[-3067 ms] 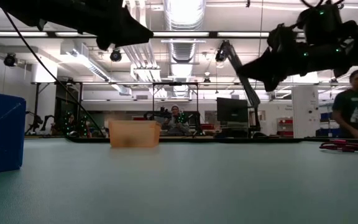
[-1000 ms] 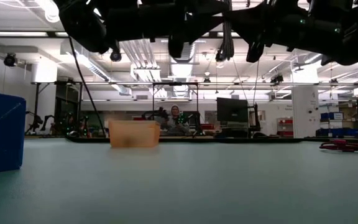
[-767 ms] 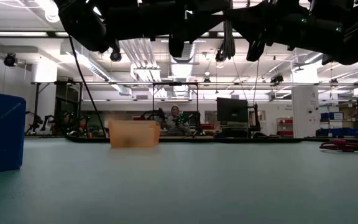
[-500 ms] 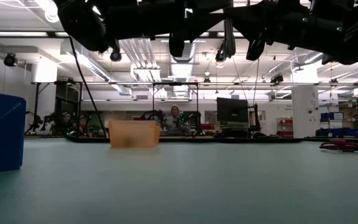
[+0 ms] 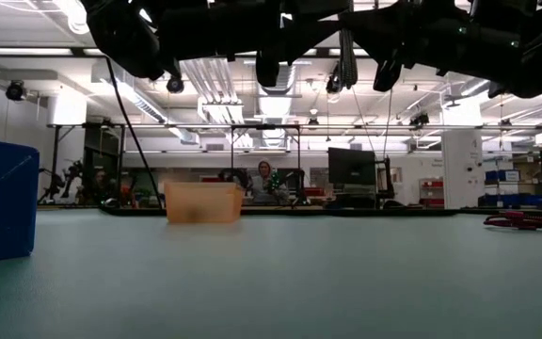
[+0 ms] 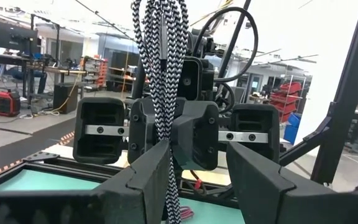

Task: Pick and place USB-C Cables
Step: Put the black and white charger cable into the orange bin

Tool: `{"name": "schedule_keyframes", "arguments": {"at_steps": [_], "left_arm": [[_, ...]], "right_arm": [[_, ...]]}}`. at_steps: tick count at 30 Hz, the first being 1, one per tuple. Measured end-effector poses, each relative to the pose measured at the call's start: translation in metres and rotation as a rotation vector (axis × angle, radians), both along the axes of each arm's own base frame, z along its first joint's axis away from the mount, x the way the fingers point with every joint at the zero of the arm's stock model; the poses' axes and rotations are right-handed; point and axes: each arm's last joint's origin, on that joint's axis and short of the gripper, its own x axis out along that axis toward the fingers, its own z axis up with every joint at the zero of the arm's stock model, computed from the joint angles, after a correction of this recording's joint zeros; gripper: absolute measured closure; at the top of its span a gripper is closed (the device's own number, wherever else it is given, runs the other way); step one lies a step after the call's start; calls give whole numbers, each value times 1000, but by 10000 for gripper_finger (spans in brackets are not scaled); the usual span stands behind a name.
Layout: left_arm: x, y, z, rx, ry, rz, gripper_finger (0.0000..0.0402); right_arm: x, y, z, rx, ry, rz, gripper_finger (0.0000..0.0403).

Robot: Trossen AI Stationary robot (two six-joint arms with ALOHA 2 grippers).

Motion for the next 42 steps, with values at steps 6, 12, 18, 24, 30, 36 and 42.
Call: {"name": "schedule_keyframes", "arguments": {"at_steps": [6, 12, 18, 24, 30, 36, 42], "left_arm": [[0, 0, 0, 1, -4, 1, 256], [0, 0, 1, 1, -7, 6, 256], [-4, 1, -5, 23, 22, 58, 256], [-3, 5, -10, 14, 61, 110, 256], [-4, 5, -10, 7, 54, 147, 256], [-4, 4, -9, 14, 47, 81, 256], [-2, 2, -4, -15, 23, 1, 256]], "right_arm": [[3, 0, 2, 2, -10, -5, 383], [6, 0, 5, 9, -25, -2, 383], [5, 3, 3, 14, -5, 18, 383], [4, 5, 8, 18, -41, 47, 383], [4, 5, 8, 9, -43, 41, 383], [7, 6, 10, -19, -40, 37, 383], [10, 6, 13, -29, -44, 27, 383]]}}
